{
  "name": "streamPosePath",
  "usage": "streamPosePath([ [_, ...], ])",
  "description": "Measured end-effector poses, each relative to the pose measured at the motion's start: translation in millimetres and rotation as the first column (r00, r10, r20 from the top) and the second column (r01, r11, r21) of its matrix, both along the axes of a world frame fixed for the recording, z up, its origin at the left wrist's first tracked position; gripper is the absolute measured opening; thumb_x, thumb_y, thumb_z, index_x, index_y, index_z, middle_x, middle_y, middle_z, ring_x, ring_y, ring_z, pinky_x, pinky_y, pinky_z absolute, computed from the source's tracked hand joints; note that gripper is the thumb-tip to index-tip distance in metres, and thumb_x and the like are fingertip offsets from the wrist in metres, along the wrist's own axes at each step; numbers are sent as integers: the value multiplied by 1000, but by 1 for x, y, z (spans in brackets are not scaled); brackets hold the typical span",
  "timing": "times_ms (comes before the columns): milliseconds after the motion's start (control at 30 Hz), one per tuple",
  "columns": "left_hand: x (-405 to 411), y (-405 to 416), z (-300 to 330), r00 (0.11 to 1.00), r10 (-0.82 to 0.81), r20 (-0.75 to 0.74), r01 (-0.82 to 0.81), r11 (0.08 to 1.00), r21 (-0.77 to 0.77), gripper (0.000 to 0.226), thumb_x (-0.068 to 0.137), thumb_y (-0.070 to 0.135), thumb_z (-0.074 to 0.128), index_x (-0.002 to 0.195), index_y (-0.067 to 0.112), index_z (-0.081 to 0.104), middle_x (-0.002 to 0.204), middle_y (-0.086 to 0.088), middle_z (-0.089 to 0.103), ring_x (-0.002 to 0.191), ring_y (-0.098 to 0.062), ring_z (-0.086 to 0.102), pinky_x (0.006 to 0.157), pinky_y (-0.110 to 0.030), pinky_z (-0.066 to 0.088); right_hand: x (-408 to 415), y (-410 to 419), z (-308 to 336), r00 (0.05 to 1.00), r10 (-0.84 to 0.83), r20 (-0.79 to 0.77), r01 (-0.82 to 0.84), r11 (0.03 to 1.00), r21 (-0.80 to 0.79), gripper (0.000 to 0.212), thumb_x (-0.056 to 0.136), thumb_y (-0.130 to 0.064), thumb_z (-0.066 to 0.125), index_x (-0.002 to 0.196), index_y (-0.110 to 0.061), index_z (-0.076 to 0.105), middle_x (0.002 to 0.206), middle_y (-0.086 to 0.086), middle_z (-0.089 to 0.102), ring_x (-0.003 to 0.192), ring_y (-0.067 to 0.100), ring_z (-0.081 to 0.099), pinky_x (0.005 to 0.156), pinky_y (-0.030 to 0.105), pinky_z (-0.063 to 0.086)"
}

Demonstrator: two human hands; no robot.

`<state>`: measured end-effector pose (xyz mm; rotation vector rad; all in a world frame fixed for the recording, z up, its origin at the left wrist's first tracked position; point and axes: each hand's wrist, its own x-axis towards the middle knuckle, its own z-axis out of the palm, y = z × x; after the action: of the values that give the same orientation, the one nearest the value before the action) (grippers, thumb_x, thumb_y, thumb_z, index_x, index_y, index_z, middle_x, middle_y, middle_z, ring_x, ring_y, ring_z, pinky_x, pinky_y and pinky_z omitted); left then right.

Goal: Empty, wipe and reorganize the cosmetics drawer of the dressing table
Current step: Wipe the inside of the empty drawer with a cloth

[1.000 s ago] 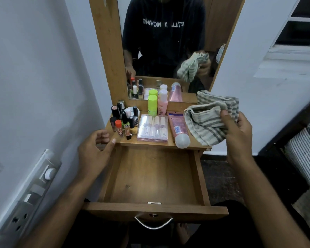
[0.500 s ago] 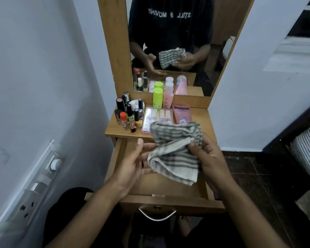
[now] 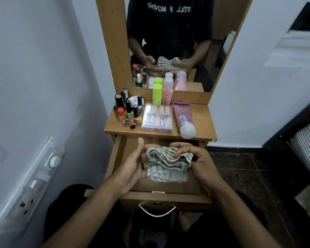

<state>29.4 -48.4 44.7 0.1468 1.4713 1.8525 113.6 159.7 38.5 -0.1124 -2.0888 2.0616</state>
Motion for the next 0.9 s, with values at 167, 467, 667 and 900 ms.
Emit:
streamPosePath([
  [167, -14, -2, -8, 983, -13, -184, -9, 993, -119, 23, 89, -2, 66, 105, 12, 74, 106, -19, 69, 94, -29, 69, 83, -44, 55, -6, 5, -8, 996, 38, 75, -48, 991, 128, 33, 83, 19, 62, 84, -7, 80, 123, 2, 69, 116, 18, 65, 94, 36, 57],
  [467, -49, 18, -28, 938, -175, -298, 0, 864, -504, 31, 88, -1, 67, 113, 18, 66, 109, -3, 66, 98, -18, 67, 79, -32, 60, -26, 5, -15, 989, -37, 144, -31, 897, 440, 32, 82, -7, 66, 106, -22, 78, 116, -9, 70, 111, 3, 63, 96, 26, 53],
  [667, -54, 12, -42, 609, -404, -683, -309, 672, -673, 36, 81, 10, 79, 113, 18, 66, 121, -1, 60, 108, -17, 60, 92, -26, 50, -47, -16, -38, 942, 220, 255, -314, 303, 899, 43, 91, -23, 69, 133, -29, 65, 141, -3, 57, 128, 16, 47, 103, 33, 45],
  [900, -51, 9, -40, 414, -501, -760, -454, 610, -649, 17, 89, 9, 66, 103, 15, 74, 107, -4, 72, 96, -20, 67, 81, -27, 54, -86, -43, -55, 950, 279, 138, -182, 137, 974, 39, 85, -8, 73, 123, -18, 72, 137, 8, 62, 128, 31, 54, 98, 46, 52],
])
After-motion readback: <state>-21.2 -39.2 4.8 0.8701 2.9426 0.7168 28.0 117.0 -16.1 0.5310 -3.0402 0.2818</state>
